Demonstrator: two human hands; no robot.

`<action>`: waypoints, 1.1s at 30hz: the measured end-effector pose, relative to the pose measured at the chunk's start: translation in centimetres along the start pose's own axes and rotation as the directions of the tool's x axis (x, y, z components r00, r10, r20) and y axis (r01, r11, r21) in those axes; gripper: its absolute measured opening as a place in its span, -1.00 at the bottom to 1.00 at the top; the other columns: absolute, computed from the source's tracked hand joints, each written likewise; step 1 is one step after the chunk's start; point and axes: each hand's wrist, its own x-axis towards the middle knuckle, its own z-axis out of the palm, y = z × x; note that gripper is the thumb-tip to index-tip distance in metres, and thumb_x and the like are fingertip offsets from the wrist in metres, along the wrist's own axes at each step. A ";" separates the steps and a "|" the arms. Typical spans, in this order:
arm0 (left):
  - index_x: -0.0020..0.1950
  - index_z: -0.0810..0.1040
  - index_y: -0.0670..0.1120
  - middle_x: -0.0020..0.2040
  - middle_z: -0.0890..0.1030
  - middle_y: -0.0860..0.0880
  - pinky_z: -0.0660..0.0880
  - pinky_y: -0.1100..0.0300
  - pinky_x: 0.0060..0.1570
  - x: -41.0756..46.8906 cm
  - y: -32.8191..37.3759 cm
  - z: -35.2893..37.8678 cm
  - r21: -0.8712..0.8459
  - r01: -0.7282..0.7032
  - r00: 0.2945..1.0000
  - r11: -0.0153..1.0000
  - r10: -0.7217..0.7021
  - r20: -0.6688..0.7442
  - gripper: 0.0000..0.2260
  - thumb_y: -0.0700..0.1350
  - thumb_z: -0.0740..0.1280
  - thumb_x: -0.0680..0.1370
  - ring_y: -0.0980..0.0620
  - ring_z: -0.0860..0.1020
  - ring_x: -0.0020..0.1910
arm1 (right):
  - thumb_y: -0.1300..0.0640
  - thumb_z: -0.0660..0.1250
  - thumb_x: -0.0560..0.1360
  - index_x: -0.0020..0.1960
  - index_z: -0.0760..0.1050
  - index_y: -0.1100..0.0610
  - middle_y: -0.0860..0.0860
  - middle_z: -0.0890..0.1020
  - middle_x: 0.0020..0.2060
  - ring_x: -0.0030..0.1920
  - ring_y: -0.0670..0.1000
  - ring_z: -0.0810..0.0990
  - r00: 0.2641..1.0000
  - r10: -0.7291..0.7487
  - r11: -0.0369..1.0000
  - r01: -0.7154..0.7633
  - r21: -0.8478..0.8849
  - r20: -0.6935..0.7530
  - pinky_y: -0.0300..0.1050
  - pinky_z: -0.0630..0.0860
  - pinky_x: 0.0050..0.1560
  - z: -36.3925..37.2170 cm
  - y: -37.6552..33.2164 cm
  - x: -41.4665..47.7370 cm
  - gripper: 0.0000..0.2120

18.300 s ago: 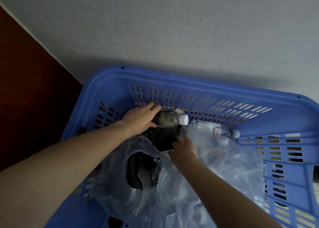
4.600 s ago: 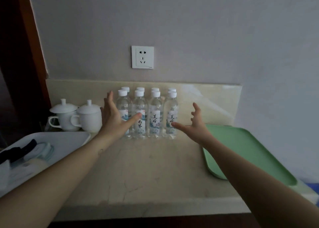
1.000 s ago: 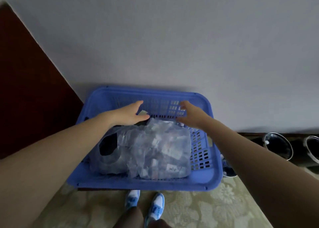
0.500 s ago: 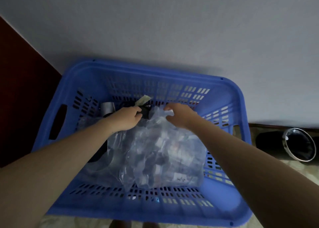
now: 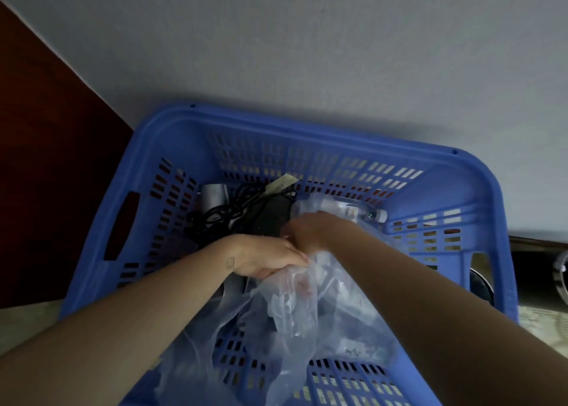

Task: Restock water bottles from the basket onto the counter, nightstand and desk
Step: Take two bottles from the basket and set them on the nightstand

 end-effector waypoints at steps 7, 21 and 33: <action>0.10 0.61 -0.15 0.04 0.61 -0.09 0.44 0.19 -0.08 1.1 -0.2 -2.3 0.221 0.025 0.955 0.975 0.042 -0.295 -0.77 -0.10 0.20 0.62 -0.03 0.55 0.02 | -0.02 0.21 0.62 0.41 0.35 0.11 0.06 0.47 0.32 0.35 0.12 0.40 0.974 0.164 0.977 -0.138 -0.160 0.159 0.14 0.24 0.34 -0.2 -0.3 -0.9 -0.59; 0.44 0.27 -0.10 0.38 0.26 -0.18 0.22 -0.01 0.36 8.0 -6.6 0.0 0.719 0.202 0.885 0.665 0.192 -0.425 -0.55 0.09 0.19 0.63 -0.20 0.22 0.41 | 0.11 0.17 0.61 0.07 0.48 -0.12 -0.09 0.39 -0.30 -0.44 -0.10 0.29 0.831 0.530 0.831 -0.470 -0.297 0.168 -0.36 0.20 -0.45 4.0 0.5 0.0 -0.83; 0.00 0.54 -0.09 0.09 0.54 -0.06 0.41 0.11 0.12 10.9 -4.5 2.6 0.697 0.060 0.856 0.715 0.323 -0.404 -0.91 -0.15 0.25 0.56 -0.08 0.50 0.23 | -0.06 0.22 0.58 0.39 0.39 0.02 0.03 0.49 0.34 0.37 0.10 0.41 0.962 0.275 0.935 -0.269 -0.230 -0.008 0.13 0.10 0.38 4.1 0.8 -2.4 -0.59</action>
